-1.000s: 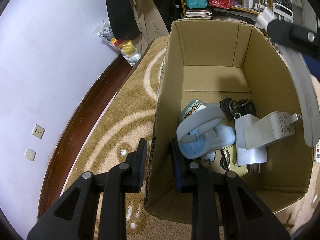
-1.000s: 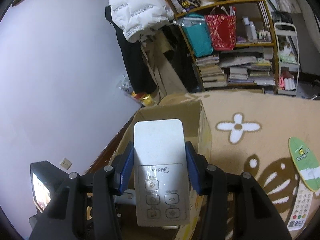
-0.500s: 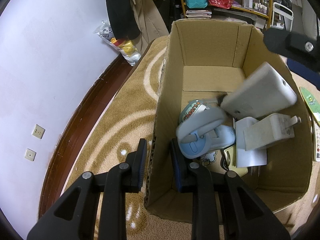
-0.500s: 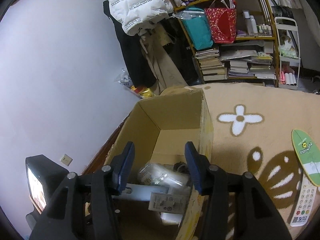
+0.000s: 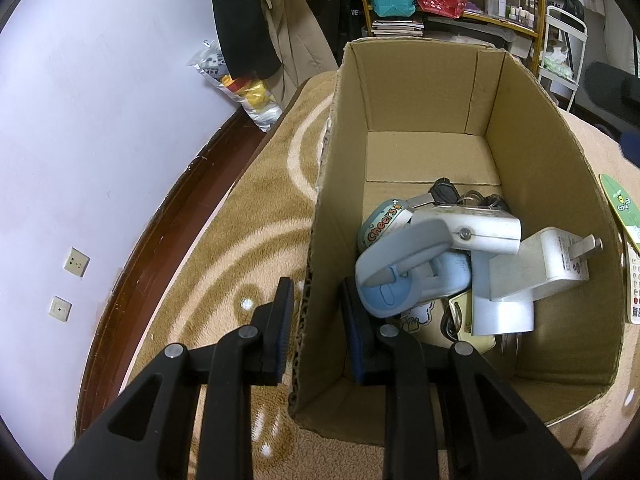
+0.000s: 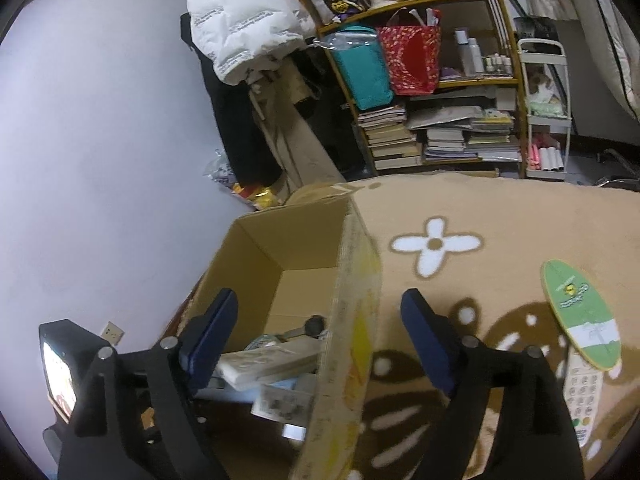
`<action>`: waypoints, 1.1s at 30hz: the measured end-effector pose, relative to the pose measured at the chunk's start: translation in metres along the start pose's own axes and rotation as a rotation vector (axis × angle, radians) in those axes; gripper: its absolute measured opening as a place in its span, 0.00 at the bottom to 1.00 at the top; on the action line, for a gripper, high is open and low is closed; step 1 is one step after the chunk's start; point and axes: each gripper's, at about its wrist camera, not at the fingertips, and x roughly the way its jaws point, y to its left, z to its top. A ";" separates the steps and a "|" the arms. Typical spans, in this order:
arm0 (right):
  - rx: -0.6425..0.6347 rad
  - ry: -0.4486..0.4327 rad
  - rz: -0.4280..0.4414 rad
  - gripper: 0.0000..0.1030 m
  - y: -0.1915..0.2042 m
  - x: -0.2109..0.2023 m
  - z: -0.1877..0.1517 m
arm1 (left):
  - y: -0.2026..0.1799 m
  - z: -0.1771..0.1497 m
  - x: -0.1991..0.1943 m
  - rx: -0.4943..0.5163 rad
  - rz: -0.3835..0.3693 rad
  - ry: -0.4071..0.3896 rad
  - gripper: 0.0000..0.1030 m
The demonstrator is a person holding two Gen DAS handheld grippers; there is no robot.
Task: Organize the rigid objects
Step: 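Return the right gripper to the rug and grasp the green oval board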
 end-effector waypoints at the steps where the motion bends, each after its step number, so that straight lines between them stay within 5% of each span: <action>1: -0.021 -0.013 -0.023 0.89 -0.002 -0.004 0.002 | 0.000 0.000 0.000 0.001 0.000 0.000 0.23; 4: -0.041 -0.045 -0.072 1.00 -0.014 -0.014 0.007 | 0.000 0.000 0.000 0.000 0.000 0.000 0.23; 19: -0.065 -0.069 -0.382 1.00 -0.097 -0.031 0.038 | 0.003 -0.001 -0.002 0.002 0.003 -0.001 0.23; 33: 0.012 0.043 -0.413 0.98 -0.154 -0.003 0.013 | 0.003 -0.001 -0.002 0.002 0.004 -0.001 0.23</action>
